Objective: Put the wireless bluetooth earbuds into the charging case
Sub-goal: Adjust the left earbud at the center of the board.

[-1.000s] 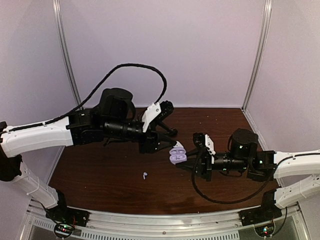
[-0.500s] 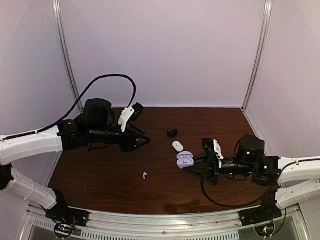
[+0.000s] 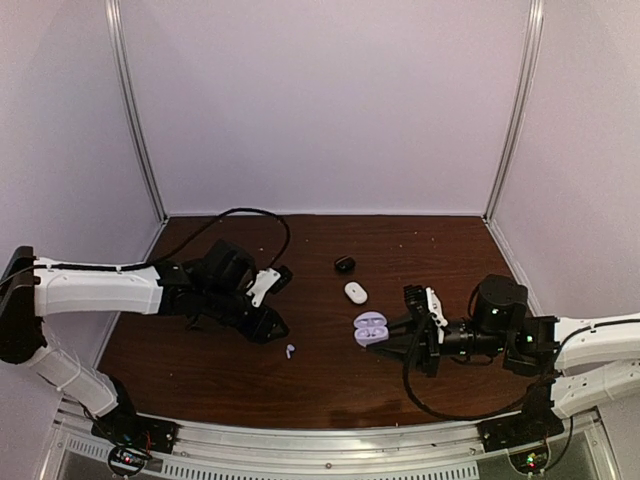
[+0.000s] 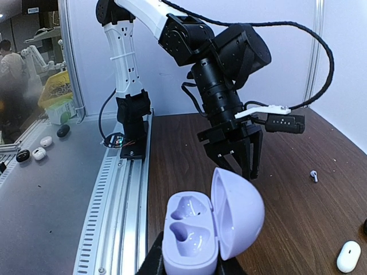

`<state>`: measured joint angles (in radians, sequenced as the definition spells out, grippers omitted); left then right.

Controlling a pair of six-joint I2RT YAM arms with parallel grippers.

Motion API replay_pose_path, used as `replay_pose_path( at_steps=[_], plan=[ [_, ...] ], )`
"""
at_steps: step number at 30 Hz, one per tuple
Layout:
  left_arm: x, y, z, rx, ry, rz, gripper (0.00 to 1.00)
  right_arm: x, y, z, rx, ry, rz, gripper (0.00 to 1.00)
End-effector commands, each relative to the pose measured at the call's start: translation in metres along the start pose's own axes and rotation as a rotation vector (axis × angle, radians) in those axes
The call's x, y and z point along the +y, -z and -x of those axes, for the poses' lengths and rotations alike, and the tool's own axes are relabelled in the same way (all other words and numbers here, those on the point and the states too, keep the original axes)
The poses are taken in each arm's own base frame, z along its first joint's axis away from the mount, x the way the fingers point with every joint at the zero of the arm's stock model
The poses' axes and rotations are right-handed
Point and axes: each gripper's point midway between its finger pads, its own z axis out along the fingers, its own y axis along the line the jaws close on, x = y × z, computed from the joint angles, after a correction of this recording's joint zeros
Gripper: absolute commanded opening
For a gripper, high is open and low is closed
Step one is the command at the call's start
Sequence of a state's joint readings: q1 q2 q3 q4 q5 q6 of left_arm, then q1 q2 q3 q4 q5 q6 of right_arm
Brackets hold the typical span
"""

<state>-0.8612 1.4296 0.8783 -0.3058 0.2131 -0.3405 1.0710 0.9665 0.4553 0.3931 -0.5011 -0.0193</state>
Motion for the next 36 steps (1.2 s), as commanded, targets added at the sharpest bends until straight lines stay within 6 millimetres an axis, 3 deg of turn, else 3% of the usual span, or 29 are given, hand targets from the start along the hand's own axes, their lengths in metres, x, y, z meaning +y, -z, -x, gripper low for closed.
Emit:
replay_pose_path(
  at_steps=[1, 8, 18, 26, 36],
  plan=[
    [0.006, -0.012, -0.001, 0.064, 0.087, 0.028, 0.4, 0.002, 0.003, 0.0, -0.02, -0.003, 0.004, 0.0],
    [0.012, -0.023, -0.013, 0.119, 0.141, 0.054, 0.45, 0.013, 0.009, -0.004, -0.06, 0.112, 0.009, 0.0],
    [0.014, -0.036, -0.015, 0.135, 0.145, 0.047, 0.45, 0.008, 0.008, -0.016, -0.017, 0.26, -0.105, 0.0],
    [0.023, -0.042, -0.012, 0.153, 0.132, 0.11, 0.54, 0.009, 0.009, -0.016, -0.003, 0.28, -0.121, 0.0],
    [0.025, -0.055, -0.023, 0.213, 0.088, 0.176, 0.58, 0.008, 0.007, -0.017, 0.008, 0.258, -0.126, 0.0]
  ],
)
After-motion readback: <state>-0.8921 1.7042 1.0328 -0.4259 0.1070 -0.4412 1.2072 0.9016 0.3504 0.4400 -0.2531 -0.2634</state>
